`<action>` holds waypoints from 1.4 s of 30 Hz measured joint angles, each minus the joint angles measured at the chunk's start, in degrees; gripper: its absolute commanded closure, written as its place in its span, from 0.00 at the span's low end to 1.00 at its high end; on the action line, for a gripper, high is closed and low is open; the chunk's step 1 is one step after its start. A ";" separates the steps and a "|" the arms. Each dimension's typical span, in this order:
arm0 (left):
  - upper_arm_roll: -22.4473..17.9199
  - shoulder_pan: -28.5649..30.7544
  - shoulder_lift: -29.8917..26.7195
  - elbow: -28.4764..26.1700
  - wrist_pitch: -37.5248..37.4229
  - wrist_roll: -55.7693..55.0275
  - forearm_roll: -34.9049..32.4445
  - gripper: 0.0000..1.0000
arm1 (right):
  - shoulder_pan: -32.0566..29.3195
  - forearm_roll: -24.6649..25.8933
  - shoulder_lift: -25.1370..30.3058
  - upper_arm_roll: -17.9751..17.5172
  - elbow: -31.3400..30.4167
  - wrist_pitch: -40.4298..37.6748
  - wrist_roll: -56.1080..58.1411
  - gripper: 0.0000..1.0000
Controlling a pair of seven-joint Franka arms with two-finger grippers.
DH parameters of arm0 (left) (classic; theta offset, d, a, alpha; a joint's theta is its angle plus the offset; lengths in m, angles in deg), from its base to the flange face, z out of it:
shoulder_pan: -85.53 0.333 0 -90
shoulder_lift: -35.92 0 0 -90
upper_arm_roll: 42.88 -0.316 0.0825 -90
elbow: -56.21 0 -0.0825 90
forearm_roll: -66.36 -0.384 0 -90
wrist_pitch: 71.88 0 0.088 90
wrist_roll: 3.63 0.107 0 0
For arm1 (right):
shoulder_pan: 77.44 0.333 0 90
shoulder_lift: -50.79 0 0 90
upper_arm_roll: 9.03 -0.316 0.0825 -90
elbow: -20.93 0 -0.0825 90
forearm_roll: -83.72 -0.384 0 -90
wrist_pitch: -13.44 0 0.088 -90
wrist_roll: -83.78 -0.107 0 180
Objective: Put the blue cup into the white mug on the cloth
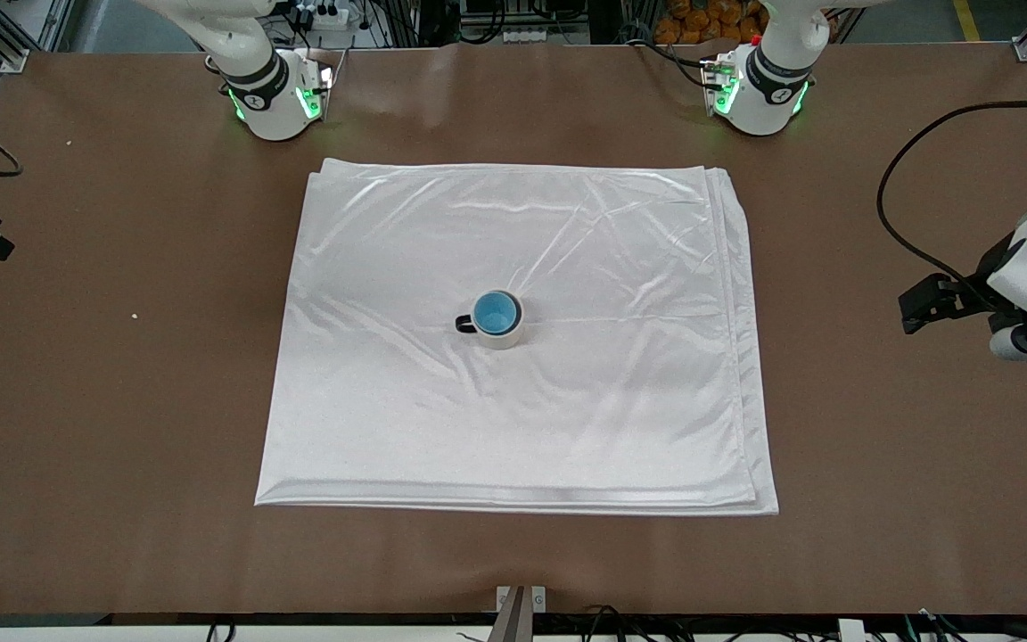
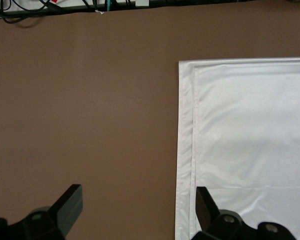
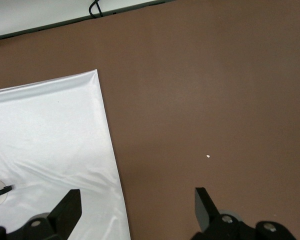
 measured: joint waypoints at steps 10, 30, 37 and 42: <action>-2.44 0.00 -0.30 -0.68 -0.34 3.38 2.04 0.00 | -0.01 0.00 -0.17 0.00 0.00 -0.10 0.12 0.00; -2.63 -0.38 -3.36 -3.00 -0.76 3.47 2.13 0.00 | -0.02 0.00 -0.30 0.00 -0.03 -0.39 0.15 0.00; -2.63 -0.39 -3.66 -3.07 -0.76 3.47 2.13 0.00 | -0.02 0.00 -0.34 0.00 -0.05 -0.77 0.15 0.00; -2.63 -0.44 -3.76 -3.07 -0.76 3.47 2.13 0.00 | -0.02 0.00 -0.35 0.00 -0.07 -0.96 0.15 0.00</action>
